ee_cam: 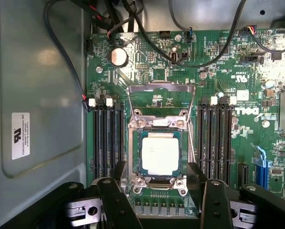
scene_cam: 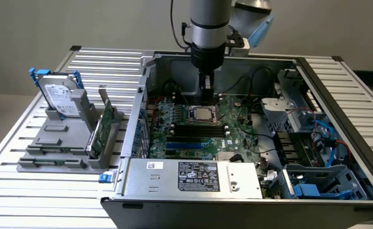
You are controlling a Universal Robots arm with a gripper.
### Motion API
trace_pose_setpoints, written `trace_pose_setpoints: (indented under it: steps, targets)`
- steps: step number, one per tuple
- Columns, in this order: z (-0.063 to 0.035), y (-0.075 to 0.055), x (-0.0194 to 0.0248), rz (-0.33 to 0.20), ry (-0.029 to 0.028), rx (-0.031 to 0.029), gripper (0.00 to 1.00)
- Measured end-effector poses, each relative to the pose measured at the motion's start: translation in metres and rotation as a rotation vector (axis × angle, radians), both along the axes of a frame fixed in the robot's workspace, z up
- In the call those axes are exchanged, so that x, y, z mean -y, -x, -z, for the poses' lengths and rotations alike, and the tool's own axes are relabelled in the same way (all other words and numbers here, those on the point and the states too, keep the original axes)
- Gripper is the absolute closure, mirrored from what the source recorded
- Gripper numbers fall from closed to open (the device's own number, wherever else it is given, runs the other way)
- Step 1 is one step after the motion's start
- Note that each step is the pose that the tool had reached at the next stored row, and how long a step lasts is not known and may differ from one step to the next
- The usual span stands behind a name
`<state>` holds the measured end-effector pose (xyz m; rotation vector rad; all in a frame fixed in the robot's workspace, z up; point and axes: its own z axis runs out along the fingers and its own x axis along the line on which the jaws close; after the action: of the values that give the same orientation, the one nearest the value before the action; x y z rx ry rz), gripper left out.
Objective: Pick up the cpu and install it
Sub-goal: 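Close the cpu cover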
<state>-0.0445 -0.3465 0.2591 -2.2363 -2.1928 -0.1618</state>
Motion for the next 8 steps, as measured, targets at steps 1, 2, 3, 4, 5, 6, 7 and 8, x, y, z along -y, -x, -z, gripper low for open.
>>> trace_pose_setpoints:
  steps: [1,2,3,4,5,6,7,8]
  targets:
    - [-0.0009,-0.0004,0.0,0.0,0.0,0.0,0.46]
    - [-0.0018,-0.0008,0.0,0.0,0.0,-0.0001,0.46]
    - [-0.0026,-0.0013,0.0,0.0,-0.0001,-0.0001,0.52]
    - [-0.0034,-0.0021,0.0,0.0,0.0,-0.0002,0.58]
    - [-0.0044,-0.0033,0.0,0.0,0.0,-0.0005,0.58]
    - [-0.0053,-0.0049,0.0,0.001,-0.0001,-0.0006,0.64]
    - [-0.0063,-0.0068,0.0,0.001,-0.0001,-0.001,0.64]
    - [-0.0071,-0.0089,0.0,0.001,0.0,-0.0012,0.76]
